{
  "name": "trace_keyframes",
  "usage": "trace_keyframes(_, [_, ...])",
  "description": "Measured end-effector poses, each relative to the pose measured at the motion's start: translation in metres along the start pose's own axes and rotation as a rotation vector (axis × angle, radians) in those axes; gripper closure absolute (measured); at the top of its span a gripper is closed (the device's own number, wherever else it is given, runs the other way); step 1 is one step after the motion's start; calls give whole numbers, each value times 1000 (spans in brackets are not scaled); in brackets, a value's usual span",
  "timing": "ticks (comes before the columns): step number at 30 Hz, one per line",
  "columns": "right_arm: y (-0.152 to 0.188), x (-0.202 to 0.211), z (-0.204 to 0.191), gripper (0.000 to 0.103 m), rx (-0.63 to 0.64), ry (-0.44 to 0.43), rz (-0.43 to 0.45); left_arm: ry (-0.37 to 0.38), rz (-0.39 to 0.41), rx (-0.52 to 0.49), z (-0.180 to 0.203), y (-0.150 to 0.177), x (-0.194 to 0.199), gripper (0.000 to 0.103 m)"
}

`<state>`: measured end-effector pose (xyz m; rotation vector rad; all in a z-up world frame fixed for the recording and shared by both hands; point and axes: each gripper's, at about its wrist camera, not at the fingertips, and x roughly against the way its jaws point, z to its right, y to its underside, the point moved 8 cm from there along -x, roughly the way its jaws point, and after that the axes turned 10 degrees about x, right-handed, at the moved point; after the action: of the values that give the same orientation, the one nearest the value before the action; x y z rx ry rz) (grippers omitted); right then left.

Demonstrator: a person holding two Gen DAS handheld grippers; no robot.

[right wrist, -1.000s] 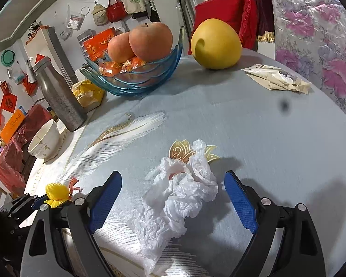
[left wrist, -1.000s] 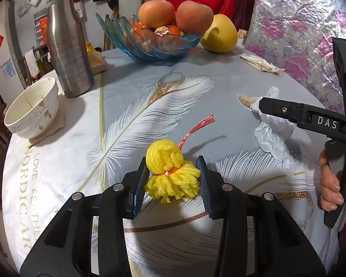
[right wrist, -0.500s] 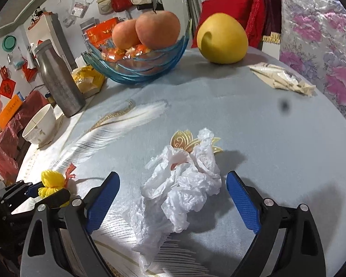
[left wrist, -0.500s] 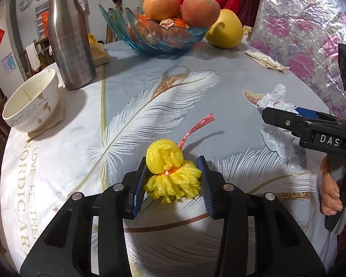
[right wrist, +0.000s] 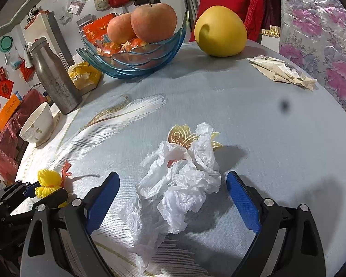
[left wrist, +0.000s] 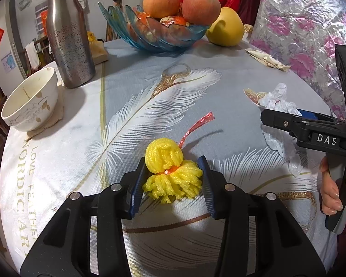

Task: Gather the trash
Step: 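Lower the right tool over the crumpled white tissue and close on it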

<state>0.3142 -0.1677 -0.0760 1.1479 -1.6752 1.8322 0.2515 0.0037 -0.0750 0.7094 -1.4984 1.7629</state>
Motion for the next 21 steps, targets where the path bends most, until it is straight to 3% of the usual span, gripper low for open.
trace_keyframes(5, [0,1,2,28,-13,2,10,7,-3,-2,1,0,-1,52])
trace_keyframes(7, [0,2,5,41,-25,2,15,10,-6,-6,2,1,-1,49])
trace_keyframes(9, [1,3,8,49,-40,-1,20,13,-9,-10,3,1,-2,41])
trace_keyframes(18, [1,3,8,48,-41,-3,19,46,-39,-29,7,3,-6,19])
trace_keyframes(21, [0,2,6,46,-32,-2,18,70,-44,-13,6,3,-6,16])
